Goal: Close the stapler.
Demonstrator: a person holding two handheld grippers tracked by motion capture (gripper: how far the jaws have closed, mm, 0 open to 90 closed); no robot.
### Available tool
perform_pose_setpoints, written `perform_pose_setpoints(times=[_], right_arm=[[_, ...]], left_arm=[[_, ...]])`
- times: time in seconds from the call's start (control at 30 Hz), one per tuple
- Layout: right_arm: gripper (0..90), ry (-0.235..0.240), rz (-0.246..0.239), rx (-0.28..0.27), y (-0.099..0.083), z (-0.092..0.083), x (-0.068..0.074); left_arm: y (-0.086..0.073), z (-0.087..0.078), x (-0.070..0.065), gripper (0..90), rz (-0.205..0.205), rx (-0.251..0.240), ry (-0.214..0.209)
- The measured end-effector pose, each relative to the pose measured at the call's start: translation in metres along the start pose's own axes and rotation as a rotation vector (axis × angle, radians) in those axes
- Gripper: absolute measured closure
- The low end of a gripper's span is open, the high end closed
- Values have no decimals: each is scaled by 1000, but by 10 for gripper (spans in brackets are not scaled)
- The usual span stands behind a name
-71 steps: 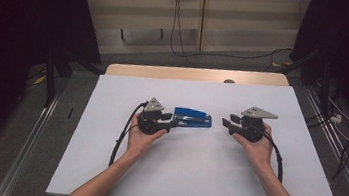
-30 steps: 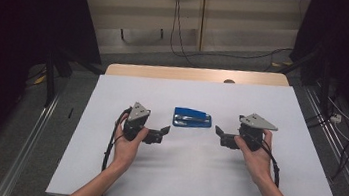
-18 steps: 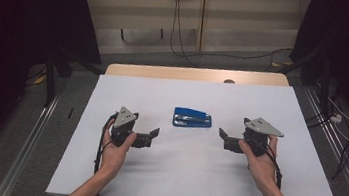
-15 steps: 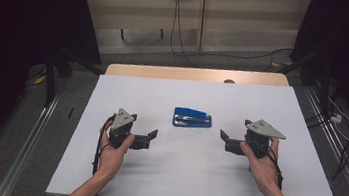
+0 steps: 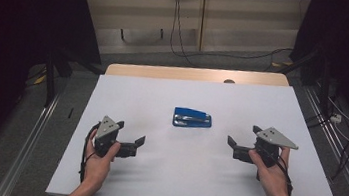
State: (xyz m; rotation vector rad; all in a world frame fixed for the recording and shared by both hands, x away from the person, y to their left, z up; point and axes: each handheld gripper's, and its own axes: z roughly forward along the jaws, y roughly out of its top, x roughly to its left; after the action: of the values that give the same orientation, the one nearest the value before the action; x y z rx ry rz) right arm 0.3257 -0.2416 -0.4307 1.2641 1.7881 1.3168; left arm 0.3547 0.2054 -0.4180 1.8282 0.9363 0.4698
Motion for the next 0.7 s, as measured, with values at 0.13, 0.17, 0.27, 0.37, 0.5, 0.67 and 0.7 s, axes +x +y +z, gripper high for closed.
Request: perform_pose_setpoints(times=[0.13,0.17,0.27,0.37,0.5,0.67,0.7], right_arm=[[33,-11,2,-3,-3,-8,-2],[33,-13,4,-1,-4,-10,-2],[31,-26,10,-4,-7,-16,-4],[31,-49,14,-16,-9,-23,-7],[27,-77,9,1,-13,-30,-11],[28,-96,27,-1,-19,-40,-15],[27,-100,23,0,-20,-41,-16]], left_arm=[[-7,-8,5,42,10,12,10],[-8,-10,6,42,10,15,15],[-11,-17,9,42,19,14,35],[-14,-24,10,42,32,19,64],[-17,-32,9,43,33,24,77],[-22,-41,8,43,39,18,79],[-22,-42,8,43,42,24,79]])
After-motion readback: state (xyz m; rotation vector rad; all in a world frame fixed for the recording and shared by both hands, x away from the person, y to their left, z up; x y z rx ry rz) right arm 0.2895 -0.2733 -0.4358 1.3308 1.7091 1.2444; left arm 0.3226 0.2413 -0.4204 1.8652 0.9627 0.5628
